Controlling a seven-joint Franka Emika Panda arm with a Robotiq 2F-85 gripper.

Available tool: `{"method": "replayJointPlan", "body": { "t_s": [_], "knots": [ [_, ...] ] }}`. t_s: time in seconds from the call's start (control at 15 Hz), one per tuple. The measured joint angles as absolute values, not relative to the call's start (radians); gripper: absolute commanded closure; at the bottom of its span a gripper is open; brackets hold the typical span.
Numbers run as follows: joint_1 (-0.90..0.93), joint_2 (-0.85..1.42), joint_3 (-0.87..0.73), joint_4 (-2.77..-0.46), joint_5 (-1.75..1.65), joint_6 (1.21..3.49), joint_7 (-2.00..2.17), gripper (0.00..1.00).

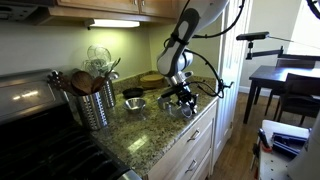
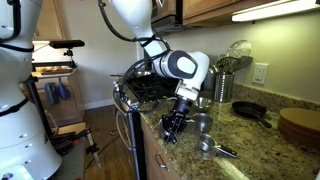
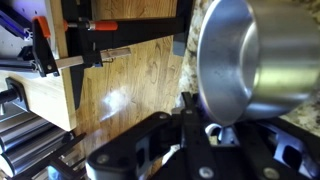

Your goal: Stack the silver measuring cups together

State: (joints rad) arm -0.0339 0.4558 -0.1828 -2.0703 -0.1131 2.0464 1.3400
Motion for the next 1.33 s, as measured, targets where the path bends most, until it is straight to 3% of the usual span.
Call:
{"method": "replayJointPlan", "body": {
  "t_s": [1.33],
  "knots": [
    [-0.067,0.393,-0.222,-2.009,-0.116,2.046,1.222,0.92]
  ]
}}
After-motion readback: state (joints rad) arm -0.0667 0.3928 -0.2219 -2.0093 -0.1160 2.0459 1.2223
